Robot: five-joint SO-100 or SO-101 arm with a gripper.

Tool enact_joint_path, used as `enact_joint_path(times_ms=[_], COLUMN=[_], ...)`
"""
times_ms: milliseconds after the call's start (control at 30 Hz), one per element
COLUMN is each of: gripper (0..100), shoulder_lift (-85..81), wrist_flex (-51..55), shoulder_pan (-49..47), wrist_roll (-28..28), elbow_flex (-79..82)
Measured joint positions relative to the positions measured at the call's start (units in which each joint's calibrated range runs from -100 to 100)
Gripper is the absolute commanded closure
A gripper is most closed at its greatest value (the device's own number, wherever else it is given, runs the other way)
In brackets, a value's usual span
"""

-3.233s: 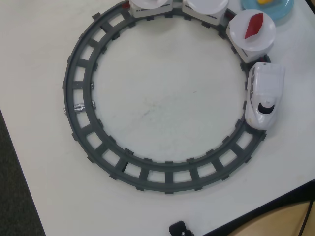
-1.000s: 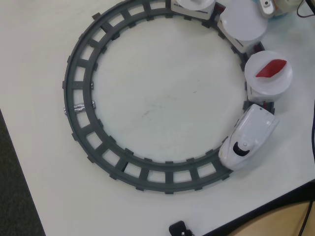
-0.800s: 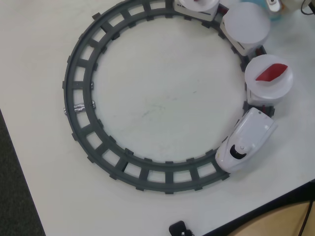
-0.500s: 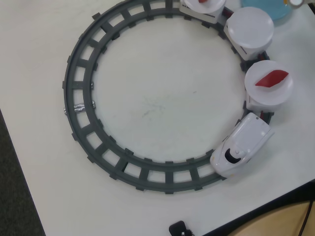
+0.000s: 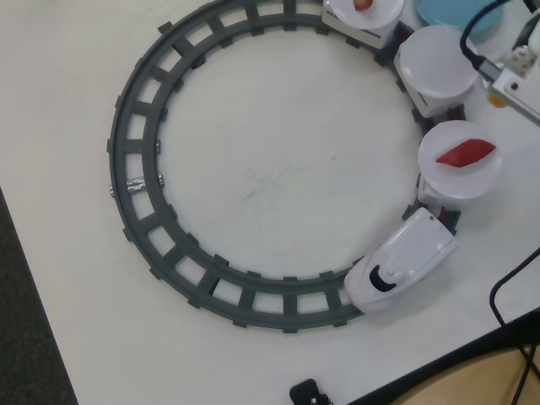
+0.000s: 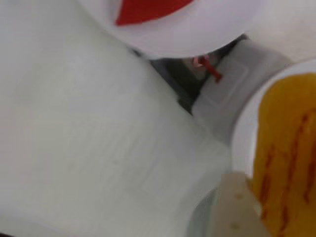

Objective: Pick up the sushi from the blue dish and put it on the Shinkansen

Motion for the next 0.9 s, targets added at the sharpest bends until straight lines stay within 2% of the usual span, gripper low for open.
enact_joint_path(times_ms=[133, 400, 633, 900], gripper=[98, 98, 98, 97], shoulder_lift=[-6.2, -11.5, -11.2, -5.4], wrist_flex=[-2.5, -17.6, -23.0, -23.4], shoulder_pan=[-0.1, -0.9, -0.9, -0.9], wrist_roll=[0.0, 0.2, 2.6, 3.4], elbow_flex=[9.5, 30.7, 31.2, 28.6])
